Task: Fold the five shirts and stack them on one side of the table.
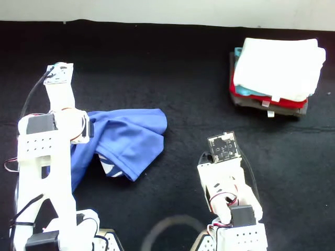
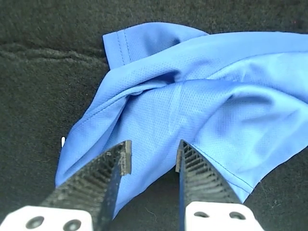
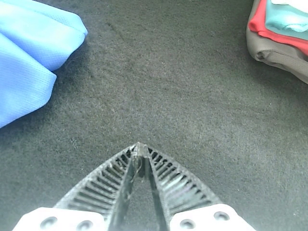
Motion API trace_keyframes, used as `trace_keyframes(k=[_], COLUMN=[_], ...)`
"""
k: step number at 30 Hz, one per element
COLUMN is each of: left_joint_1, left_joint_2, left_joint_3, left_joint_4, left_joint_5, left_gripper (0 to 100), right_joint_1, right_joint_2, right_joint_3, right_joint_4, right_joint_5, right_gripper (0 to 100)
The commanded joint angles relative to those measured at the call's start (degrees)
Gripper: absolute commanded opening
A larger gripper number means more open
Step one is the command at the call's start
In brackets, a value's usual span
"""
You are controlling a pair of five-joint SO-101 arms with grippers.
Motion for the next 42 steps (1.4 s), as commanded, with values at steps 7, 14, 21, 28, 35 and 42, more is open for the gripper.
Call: trace_keyframes(k=[7, 14, 21, 28, 35, 42], left_joint_1=[0.75, 0.75, 0.75, 0.75, 0.75, 0.75], left_joint_2=[-0.4, -0.48, -0.48, -0.48, -0.48, -0.48], left_joint_3=[-2.15, -2.33, -2.33, -2.33, -2.33, -2.33], left_joint_4=[1.49, 4.31, 4.92, 4.92, 4.92, 4.84], left_joint_5=[0.26, 0.26, 0.26, 0.26, 0.26, 0.26], left_gripper=[16, 16, 16, 16, 16, 16], right_joint_1=[-0.57, -0.57, -0.57, -0.57, -0.57, -0.57], right_joint_2=[-0.22, -0.31, -0.31, -0.31, -0.4, -0.4], right_joint_3=[7.78, 7.78, 7.78, 7.78, 7.78, 7.78], right_joint_4=[-0.31, -0.31, -0.31, -0.31, -0.31, -0.31], right_joint_5=[-0.09, -0.09, -0.09, -0.09, -0.09, -0.09], right_gripper=[0.6, 0.6, 0.6, 0.6, 0.6, 0.6])
